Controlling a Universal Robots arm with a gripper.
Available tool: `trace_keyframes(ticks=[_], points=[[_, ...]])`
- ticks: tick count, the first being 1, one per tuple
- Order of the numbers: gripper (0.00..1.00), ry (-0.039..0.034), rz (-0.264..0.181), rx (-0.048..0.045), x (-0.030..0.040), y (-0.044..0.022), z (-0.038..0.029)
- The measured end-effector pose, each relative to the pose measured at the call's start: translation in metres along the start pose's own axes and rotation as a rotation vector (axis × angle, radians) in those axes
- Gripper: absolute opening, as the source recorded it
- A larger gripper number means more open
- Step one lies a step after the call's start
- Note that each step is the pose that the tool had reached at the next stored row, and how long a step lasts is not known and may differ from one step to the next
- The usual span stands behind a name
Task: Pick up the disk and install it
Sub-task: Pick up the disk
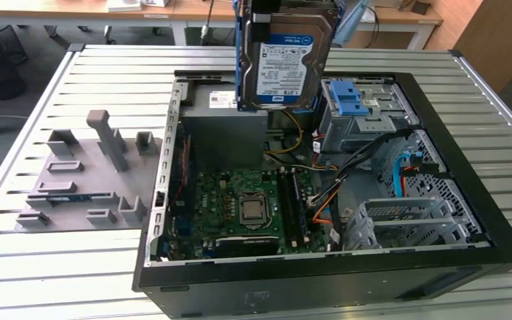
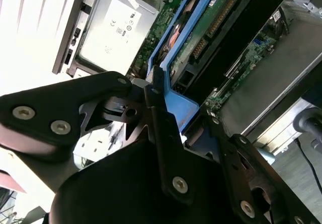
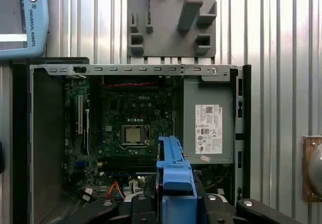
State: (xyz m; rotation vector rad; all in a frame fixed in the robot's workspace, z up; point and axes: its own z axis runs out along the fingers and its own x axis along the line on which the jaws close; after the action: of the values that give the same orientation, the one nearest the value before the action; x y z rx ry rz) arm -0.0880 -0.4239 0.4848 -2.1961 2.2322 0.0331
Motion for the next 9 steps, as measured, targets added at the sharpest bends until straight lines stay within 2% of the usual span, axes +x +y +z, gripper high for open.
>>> trace_keyframes(ticks=[5,9], points=[[0.36,0.0001,0.0,0.0009,0.0004,-0.0035,0.0001],[0.36,-0.0001,0.0,0.0041,0.0055,-0.0037,0.0002]])
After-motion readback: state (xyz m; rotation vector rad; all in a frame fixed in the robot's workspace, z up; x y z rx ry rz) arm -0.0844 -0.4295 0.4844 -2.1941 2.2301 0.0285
